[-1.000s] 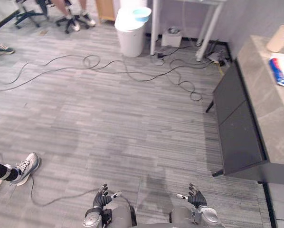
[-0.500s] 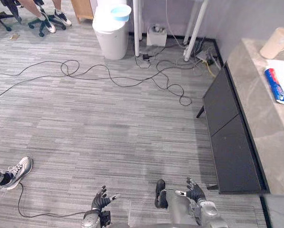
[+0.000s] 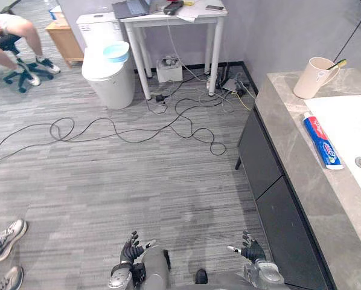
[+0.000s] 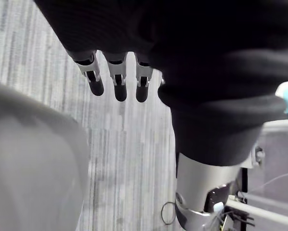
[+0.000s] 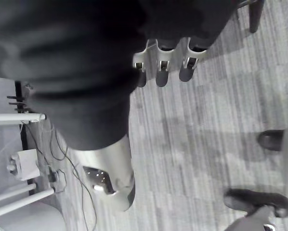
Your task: Organize washtable
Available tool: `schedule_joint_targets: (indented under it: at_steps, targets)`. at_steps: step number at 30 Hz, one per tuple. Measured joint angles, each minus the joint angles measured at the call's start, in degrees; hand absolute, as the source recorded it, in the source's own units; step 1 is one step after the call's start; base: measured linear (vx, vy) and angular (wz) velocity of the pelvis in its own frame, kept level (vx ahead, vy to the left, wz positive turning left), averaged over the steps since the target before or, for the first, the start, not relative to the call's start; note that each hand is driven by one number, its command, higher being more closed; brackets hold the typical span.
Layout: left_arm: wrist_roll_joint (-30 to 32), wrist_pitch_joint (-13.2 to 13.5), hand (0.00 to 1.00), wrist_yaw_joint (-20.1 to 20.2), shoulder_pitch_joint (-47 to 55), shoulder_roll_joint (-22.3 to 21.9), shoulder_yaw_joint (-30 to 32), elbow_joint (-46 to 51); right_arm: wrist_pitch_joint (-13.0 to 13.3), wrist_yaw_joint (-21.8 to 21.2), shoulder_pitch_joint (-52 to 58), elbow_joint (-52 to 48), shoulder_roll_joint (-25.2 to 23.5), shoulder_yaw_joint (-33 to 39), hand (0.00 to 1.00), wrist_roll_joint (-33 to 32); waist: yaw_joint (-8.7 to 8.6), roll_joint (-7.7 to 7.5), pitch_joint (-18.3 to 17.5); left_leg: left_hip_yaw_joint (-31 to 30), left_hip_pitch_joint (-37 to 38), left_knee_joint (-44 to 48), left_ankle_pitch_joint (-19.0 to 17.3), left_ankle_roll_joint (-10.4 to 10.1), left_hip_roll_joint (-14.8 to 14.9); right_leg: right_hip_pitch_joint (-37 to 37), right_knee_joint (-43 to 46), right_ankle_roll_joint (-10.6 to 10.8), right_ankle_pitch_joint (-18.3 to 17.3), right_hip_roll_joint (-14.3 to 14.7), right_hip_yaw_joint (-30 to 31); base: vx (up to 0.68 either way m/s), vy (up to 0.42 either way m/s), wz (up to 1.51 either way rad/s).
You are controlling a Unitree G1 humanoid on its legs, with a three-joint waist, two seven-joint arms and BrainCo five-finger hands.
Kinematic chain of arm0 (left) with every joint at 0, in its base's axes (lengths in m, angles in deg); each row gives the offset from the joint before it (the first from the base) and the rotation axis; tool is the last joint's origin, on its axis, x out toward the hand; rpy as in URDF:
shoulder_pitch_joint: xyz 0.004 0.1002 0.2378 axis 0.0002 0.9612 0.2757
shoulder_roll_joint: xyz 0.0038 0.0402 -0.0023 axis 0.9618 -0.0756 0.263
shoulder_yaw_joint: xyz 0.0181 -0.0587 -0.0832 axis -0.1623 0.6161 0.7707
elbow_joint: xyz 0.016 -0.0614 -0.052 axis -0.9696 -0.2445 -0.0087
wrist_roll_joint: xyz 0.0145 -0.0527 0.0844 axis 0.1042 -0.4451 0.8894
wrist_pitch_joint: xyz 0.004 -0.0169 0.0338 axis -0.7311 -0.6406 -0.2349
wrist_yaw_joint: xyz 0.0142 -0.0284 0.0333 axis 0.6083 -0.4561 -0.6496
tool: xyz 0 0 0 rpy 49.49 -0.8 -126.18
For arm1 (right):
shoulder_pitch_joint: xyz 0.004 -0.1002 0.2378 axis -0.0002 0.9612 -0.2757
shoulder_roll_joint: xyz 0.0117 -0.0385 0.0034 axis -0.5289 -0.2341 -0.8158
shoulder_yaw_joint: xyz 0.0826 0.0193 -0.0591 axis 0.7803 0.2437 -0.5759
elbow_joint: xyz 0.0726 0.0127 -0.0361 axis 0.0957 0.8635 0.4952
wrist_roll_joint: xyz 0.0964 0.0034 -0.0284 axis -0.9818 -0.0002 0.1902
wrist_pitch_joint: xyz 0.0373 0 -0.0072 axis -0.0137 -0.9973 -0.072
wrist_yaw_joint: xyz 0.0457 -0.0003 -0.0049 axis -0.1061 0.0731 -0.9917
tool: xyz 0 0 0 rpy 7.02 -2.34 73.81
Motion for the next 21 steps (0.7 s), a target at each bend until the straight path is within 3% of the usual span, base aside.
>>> schedule_joint_targets:
  at_steps: [1,3,4,5,6,8,10,11,14,15,16,18,21]
  targets:
    - [0.03,0.02,0.0,0.02,0.18,-0.01,0.03,0.41,-0.08,0.01,1.84,-1.58,-1.18,-0.18,0.0,0.01,0.19,-1.59,-0.85,2.92,0.58,2.1,0.89,1.94,-0.27,-0.9,4.67,2.36,-2.57,-1.59,1.31,0.42,0.312,-0.85]
    - [0.06,-0.02,0.0,0.04,0.15,0.6,-0.2,0.41,-0.1,-0.14,2.77,-2.73,-2.36,-0.4,0.0,0.03,0.17,-2.97,-1.34,6.14,2.3,2.62,-1.82,3.02,-0.49,-4.11,12.41,4.34,-3.49,-2.9,1.54,0.41,0.311,-0.91]
    - [0.08,-0.08,0.0,0.02,0.25,0.92,-0.31,0.42,-0.08,-0.28,3.4,-3.88,-3.12,-0.63,0.0,0.05,0.12,-3.55,-1.18,8.4,4.77,2.6,-3.77,3.87,-0.65,-7.39,21.09,6.43,-2.89,-3.85,0.82,0.37,0.31,-1.11]
    - [0.13,-0.14,0.0,0.01,0.44,1.43,-1.34,0.43,-0.09,-0.44,3.32,-4.2,-3.76,-0.78,0.0,0.05,-0.07,-3.76,-1.02,10.46,7.52,2.68,-5.42,4.75,-0.66,-11.48,30.97,10.14,-1.6,-5.2,-0.88,0.28,0.244,-0.95]
    - [0.15,-0.19,0.0,0.02,0.44,1.53,-1.89,0.46,-0.11,-0.47,3.58,-4.53,-3.85,-1.08,0.0,0.06,-0.18,-3.76,-0.99,11.32,8.89,2.88,-6.29,5.07,-0.64,-13.14,35.54,10.49,-1.46,-6.11,-2.22,0.26,0.219,-0.79]
    - [0.15,-0.22,0.0,-0.04,0.69,1.46,-3.21,1.62,-0.12,-0.51,3.99,-6.1,-3.9,-2.08,0.0,0.08,-0.34,-3.35,-0.75,14.61,13.57,3.68,-9.63,5.55,-0.17,-18.2,43.95,8.83,-2.38,-10.9,-9.44,0.26,0.162,-0.57]
    - [0.1,-0.19,0.0,-0.03,0.67,1.43,-3.51,2.29,-0.11,-0.55,3.84,-6.03,-4.02,-3.08,0.0,0.14,-0.17,-3.97,-1.07,16.18,15.19,3.66,-11.23,5.33,0.21,-20.36,42.55,7.51,-3.19,-13.54,-14.48,0.26,0.063,-0.44]
    - [0.0,-0.23,0.0,-0.02,0.75,1.44,-3.48,2.13,-0.12,-0.55,2.93,-4.85,-4.1,-3.3,0.0,0.25,-0.16,-3.9,-1.02,17.38,16.98,3.2,-11.98,4.54,1.49,-20.59,36.47,6.97,-3.74,-14.66,-20.6,0.23,0.017,-0.5]
    - [-0.01,-0.25,0.0,0.0,0.95,1.9,-3.5,1.49,-0.12,-0.51,-0.1,-1.49,-3.65,-3.52,0.0,0.66,-0.19,-3.52,-0.93,20.37,19.88,0.31,-12.03,3.35,3.39,-21.6,23.73,5.96,-2.47,-14.21,-29.8,0.3,-0.022,-0.65]
    - [-0.08,-0.3,0.0,0.01,0.83,2.23,-3.66,0.05,-0.13,-0.48,-0.68,-0.8,-3.13,-3.74,0.0,0.8,-0.18,-3.71,-1.03,21.1,20.68,-0.64,-11.98,2.18,3.21,-21.4,15.0,3.28,2.46,-12.78,-31.68,0.27,-0.051,-0.47]
    - [-0.1,-0.33,0.0,0.03,0.32,2.76,-3.58,-0.93,-0.06,-0.51,-0.69,-0.62,-2.24,-4.16,0.0,0.86,-0.34,-4.04,-1.13,20.68,21.0,-0.49,-12.53,1.28,2.91,-21.19,11.88,-0.13,7.25,-11.89,-30.24,0.41,-0.053,-0.47]
    - [-0.03,-0.61,0.0,0.11,-0.48,1.26,-3.62,-1.65,-0.14,-0.47,-0.64,1.0,1.33,-4.03,0.0,0.9,-0.75,-0.01,-0.76,19.28,22.39,-0.78,-11.62,-1.26,4.97,-18.92,9.31,-0.89,7.49,-9.3,-29.99,0.4,-0.102,-0.38]
    - [0.1,-0.61,0.0,0.32,-0.82,0.95,-4.02,-1.9,-0.18,-0.45,-0.32,1.39,2.78,-3.13,0.0,0.82,-1.89,1.35,-0.89,18.75,22.29,2.81,-9.59,-4.32,6.25,-16.03,5.88,-1.14,7.32,-7.27,-29.47,0.28,-0.092,-0.21]
